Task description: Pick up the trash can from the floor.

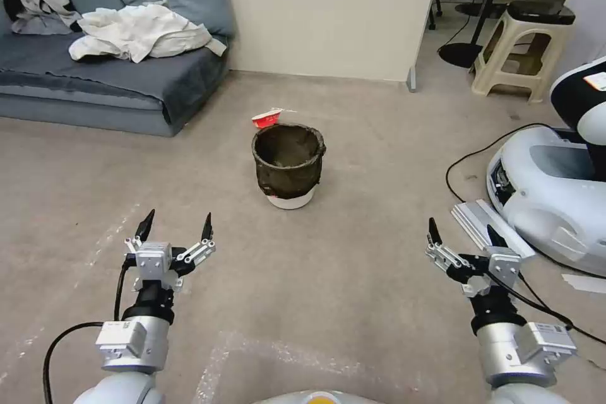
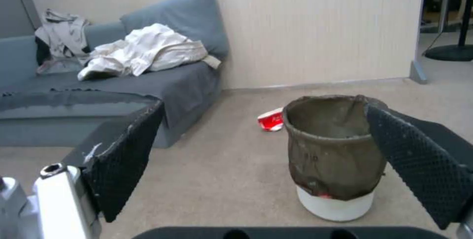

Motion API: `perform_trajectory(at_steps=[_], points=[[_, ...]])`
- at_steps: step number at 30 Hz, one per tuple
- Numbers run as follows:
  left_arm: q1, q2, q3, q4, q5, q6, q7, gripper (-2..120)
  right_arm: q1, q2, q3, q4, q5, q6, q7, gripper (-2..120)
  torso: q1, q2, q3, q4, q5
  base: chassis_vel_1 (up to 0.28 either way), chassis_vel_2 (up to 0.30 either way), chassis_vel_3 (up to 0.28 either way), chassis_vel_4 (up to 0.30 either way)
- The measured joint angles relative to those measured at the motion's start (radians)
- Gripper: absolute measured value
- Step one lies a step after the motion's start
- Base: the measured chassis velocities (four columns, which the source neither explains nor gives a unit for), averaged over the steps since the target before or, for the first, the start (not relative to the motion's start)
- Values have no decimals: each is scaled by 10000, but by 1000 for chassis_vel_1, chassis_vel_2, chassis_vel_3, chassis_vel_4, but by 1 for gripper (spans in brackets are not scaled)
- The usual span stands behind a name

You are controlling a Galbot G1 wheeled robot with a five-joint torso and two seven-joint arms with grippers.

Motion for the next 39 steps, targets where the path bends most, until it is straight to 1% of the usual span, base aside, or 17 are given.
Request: perform_trajectory(at_steps=[23, 26, 32, 33, 39], points=[[-46, 0, -3, 7, -53, 3, -28, 100, -54, 2, -15, 0, -24, 20, -5, 100, 0, 0, 1, 1, 0, -126, 126, 126, -130], [-44, 1, 0, 7, -70, 3, -30, 100, -57, 2, -29, 0, -27, 39, 12, 100, 1, 0, 1, -2, 0, -148, 147, 156, -164], [-32, 3, 4, 7, -116, 6, -36, 100, -61, 2, -45, -10, -28, 52, 21, 100, 1, 0, 1, 2, 4, -145, 151, 145, -142], [-32, 2, 8, 7, -119, 8, -38, 100, -62, 2, -49, -11, -29, 54, 22, 100, 0, 0, 1, 1, -2, -154, 160, 154, -141], [-24, 1, 26, 7, -124, 20, -41, 100, -69, 2, -53, -17, -29, 60, 24, 100, 0, 0, 1, -2, 0, -156, 122, 146, -137]])
